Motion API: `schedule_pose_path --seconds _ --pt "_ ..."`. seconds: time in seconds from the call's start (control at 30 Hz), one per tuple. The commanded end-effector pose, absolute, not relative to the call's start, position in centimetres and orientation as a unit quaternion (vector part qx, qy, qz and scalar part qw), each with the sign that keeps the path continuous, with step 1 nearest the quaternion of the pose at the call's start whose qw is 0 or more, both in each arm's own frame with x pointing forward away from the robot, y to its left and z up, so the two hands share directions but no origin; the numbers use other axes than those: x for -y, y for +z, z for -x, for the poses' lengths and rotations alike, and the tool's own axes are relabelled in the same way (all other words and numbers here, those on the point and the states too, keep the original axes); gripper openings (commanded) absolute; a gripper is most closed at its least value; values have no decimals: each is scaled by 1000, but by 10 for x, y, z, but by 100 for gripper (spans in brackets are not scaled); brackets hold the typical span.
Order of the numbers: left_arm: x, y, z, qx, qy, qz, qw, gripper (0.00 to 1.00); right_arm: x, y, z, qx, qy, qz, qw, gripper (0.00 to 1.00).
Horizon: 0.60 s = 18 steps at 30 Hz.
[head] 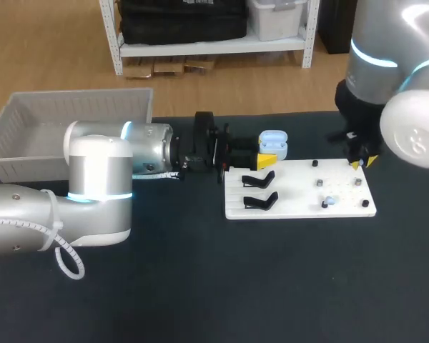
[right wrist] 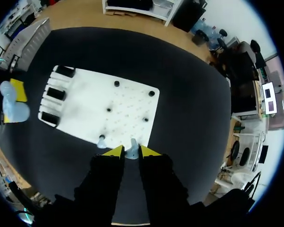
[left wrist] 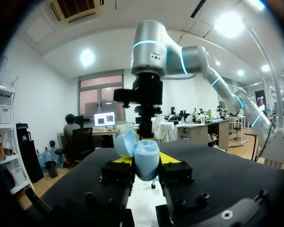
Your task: Pick up each earbud case from the left stands, insert the matching earbuds, close the lid, and place the case in the box.
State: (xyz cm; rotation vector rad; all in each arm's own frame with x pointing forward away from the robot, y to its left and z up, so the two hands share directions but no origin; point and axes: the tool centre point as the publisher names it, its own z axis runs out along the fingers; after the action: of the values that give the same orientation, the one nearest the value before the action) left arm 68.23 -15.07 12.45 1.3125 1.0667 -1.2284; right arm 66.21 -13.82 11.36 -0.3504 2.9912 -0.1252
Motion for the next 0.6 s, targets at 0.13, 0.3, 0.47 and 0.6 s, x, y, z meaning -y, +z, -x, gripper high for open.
schedule_pose_path --seconds 0.13,0.3,0.47,0.6 --pt "151 123 -682 -441 -508 -542 504 0 116 161 -642 -994 -32 96 38 0" --pt "151 123 -682 -441 -508 -542 504 0 91 173 -630 -993 -25 109 41 0" --pt "151 123 -682 -441 -508 -542 504 0 75 176 -623 -992 -25 119 46 0" --pt "151 123 -682 -441 -508 -542 504 0 75 176 -623 -992 -25 119 46 0"
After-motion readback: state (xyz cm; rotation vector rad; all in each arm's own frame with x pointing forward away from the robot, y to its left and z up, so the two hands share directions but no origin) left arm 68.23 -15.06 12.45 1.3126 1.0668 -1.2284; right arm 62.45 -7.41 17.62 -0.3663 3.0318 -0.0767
